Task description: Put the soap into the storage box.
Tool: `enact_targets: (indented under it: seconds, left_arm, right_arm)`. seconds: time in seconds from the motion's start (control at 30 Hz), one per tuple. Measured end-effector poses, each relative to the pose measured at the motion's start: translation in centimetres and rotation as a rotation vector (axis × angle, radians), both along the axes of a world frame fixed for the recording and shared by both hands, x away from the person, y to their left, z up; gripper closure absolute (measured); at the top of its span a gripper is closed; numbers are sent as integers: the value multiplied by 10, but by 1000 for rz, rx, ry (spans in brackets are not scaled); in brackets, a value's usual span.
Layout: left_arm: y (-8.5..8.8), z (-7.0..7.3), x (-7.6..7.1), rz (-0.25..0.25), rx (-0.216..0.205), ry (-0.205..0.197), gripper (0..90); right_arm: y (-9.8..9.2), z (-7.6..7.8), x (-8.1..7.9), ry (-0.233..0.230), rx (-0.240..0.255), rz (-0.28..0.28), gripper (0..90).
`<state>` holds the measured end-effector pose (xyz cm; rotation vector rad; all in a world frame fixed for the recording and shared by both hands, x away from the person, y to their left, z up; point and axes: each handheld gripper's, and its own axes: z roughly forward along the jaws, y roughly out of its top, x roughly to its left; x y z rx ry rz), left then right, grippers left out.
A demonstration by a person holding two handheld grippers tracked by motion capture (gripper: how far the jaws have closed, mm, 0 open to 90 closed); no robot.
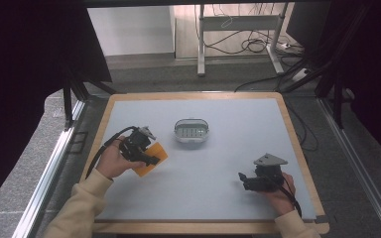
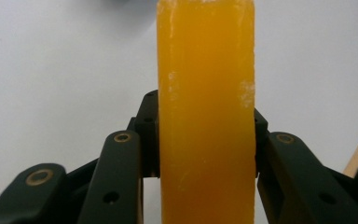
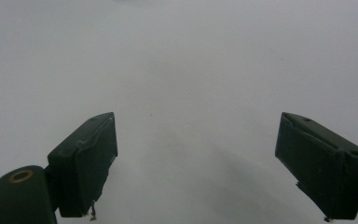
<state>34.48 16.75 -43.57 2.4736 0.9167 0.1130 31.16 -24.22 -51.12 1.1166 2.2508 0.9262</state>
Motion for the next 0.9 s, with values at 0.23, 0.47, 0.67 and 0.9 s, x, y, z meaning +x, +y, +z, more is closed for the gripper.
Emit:
enact_targets:
  seconds: [0.23, 0.47, 0.67, 0.9]
  left_arm:
    - [-5, -1, 8, -13, 5, 18, 620]
    - [-13, 2, 17, -64, 35, 2, 619]
    - [-19, 2, 20, -84, 51, -10, 619]
    - [-25, 0, 28, -91, 68, -13, 619]
  right_arm:
    - [-1, 0, 1, 0, 4, -4, 132]
    - [0, 0, 0, -1, 2, -5, 132]
    - [-1, 0, 0, -5, 3, -5, 132]
    - [-1, 0, 0, -7, 3, -2, 132]
